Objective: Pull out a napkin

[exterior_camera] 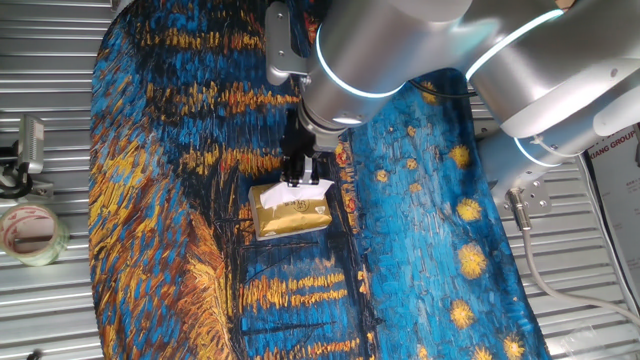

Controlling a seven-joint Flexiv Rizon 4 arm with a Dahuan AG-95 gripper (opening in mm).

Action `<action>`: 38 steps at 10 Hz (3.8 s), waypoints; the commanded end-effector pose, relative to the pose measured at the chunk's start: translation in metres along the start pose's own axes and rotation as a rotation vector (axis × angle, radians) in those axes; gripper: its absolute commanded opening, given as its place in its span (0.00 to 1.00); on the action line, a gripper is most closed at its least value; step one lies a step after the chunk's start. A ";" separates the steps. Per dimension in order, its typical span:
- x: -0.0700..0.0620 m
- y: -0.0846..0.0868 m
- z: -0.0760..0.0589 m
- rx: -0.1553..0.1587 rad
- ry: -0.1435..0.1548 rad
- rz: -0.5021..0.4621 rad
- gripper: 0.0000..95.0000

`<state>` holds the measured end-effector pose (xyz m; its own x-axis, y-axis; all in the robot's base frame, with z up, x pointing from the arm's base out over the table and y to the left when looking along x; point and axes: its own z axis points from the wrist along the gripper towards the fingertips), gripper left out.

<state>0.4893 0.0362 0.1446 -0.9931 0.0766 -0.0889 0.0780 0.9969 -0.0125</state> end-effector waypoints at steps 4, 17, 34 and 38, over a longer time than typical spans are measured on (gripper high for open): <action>0.000 0.000 0.000 -0.005 0.000 -0.021 0.20; 0.000 0.000 0.000 -0.048 -0.001 -0.169 0.20; 0.005 0.015 0.004 -0.055 -0.007 -0.135 0.20; 0.007 0.015 0.007 -0.056 -0.006 -0.136 0.20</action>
<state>0.4839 0.0512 0.1360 -0.9936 -0.0603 -0.0951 -0.0635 0.9975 0.0307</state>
